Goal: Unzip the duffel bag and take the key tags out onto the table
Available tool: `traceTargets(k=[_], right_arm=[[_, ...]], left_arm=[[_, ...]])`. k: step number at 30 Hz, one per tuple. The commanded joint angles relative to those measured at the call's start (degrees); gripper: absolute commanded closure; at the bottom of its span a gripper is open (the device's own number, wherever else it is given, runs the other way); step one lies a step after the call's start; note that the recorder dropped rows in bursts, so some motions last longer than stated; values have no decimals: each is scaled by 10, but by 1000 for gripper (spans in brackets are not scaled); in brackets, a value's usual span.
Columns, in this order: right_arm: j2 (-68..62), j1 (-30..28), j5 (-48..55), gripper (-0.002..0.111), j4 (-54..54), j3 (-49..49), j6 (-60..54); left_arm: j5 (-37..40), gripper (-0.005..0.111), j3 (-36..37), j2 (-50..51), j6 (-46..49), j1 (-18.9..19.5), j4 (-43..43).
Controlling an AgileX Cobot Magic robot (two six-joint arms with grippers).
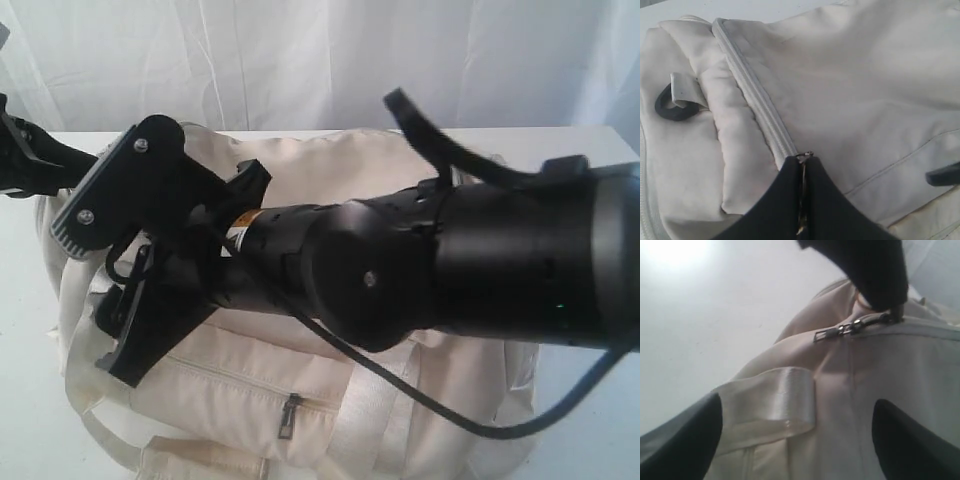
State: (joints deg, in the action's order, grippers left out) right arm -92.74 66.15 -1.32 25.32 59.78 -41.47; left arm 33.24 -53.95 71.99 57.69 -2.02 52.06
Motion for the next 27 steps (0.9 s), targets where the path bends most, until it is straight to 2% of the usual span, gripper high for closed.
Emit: traceTargets(k=[1, 7, 10, 15, 19, 23, 27], right_arm=[[-36, 1, -93, 31, 1, 3, -5], [-78, 5, -94, 31, 1, 17, -3], [-94, 13, -95, 35, 1, 25, -3], [-120, 18, -99, 58, 1, 41, -3], [-133, 18, -102, 85, 3, 44, -3], [-133, 18, -61, 109, 3, 44, -3], [-133, 20, -11, 108, 3, 44, -3]], left_arm=[[11, 107, -4, -5, -5, -4, 41], [13, 107, -4, -5, -5, -4, 47], [15, 107, -4, -5, -5, -4, 49], [28, 107, -4, -5, -21, -4, 49], [39, 107, -4, -5, -23, -4, 49], [41, 107, -4, -5, -24, -4, 49], [39, 107, -4, -5, -25, -4, 53]])
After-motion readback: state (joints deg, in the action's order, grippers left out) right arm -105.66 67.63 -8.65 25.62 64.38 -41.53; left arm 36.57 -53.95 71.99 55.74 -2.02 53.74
